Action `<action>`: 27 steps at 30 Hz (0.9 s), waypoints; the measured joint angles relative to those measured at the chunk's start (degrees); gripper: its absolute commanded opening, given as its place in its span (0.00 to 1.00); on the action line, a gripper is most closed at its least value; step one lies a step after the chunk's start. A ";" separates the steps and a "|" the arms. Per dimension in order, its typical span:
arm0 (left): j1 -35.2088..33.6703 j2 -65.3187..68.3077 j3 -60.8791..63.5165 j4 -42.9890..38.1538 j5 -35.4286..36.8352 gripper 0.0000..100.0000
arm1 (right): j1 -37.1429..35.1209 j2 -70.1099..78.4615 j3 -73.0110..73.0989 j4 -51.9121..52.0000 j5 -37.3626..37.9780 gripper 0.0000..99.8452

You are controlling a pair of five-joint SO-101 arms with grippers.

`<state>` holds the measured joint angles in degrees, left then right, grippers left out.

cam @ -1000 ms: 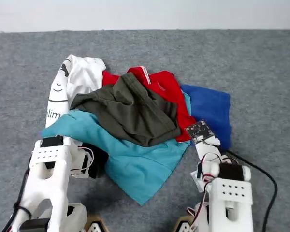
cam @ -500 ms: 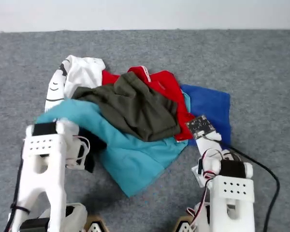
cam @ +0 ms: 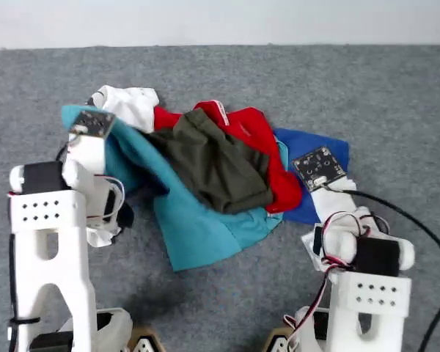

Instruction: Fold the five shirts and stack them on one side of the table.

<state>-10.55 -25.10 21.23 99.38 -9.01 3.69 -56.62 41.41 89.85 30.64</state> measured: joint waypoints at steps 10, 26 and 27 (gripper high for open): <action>0.00 0.00 -10.81 0.00 0.00 0.23 | 0.09 0.00 -16.09 3.69 0.00 0.33; -3.43 -2.46 -23.56 0.00 8.88 0.23 | 7.56 8.09 -32.26 3.43 -9.41 0.33; -3.60 -2.46 -23.74 0.00 9.23 0.23 | 8.18 10.55 -32.88 4.84 -9.49 0.33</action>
<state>-14.15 -27.56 -2.51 99.38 0.22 11.87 -46.07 8.53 94.68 21.14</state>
